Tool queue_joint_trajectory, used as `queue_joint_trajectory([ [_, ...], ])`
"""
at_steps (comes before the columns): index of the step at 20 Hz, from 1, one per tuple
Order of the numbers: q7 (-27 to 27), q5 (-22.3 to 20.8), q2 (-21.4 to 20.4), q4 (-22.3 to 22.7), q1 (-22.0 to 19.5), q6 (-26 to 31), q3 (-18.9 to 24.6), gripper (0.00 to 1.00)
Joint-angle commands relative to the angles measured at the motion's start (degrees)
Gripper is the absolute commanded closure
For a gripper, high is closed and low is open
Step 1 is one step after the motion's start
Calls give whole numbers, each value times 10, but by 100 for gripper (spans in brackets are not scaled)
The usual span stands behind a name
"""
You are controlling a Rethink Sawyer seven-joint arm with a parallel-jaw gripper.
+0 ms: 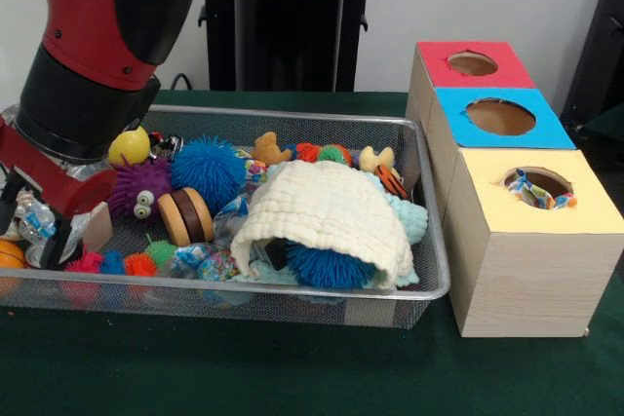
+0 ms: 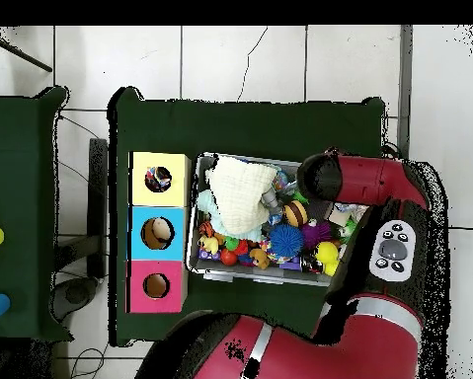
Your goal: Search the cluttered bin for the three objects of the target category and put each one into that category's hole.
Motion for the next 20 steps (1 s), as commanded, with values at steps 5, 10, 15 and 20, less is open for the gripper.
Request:
queue_joint_trajectory([
  [5,-62,28,-2,91,-54,79,110,0],
  [10,-75,26,2,118,-81,82,137,0],
  [15,-78,26,6,141,-99,89,161,0],
  [20,-77,27,6,168,-108,100,188,0],
])
